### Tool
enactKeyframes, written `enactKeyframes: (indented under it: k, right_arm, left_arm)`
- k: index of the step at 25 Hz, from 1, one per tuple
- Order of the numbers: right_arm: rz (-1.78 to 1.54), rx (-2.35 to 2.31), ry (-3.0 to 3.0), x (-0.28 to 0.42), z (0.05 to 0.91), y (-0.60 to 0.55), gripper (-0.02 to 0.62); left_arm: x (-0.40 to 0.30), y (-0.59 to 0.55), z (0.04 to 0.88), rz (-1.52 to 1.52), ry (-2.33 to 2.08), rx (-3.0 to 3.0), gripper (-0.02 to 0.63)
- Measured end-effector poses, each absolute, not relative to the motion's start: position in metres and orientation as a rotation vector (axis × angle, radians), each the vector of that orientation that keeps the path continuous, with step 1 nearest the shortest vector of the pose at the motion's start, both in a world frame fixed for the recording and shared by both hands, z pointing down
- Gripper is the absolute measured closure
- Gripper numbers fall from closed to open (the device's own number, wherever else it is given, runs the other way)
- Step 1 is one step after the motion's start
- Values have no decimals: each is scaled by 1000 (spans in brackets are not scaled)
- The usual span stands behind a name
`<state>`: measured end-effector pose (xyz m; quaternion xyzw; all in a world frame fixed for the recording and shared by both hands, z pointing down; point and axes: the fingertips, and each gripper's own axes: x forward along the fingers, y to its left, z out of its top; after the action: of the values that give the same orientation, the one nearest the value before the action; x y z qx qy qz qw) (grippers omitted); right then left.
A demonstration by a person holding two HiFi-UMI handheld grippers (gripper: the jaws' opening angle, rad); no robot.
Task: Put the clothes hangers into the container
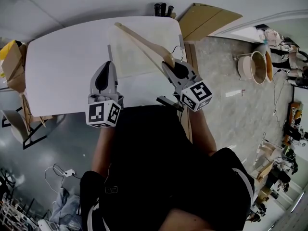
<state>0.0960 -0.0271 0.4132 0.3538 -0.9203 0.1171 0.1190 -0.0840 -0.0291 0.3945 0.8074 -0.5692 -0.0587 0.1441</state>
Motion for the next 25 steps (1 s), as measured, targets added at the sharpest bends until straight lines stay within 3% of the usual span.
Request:
enactKeyframes:
  k: [25]
  right_arm:
    - [322,767,-2564,80,456,-70,535]
  left_arm:
    - [-94,-84,410,-148,-1619,2302,603]
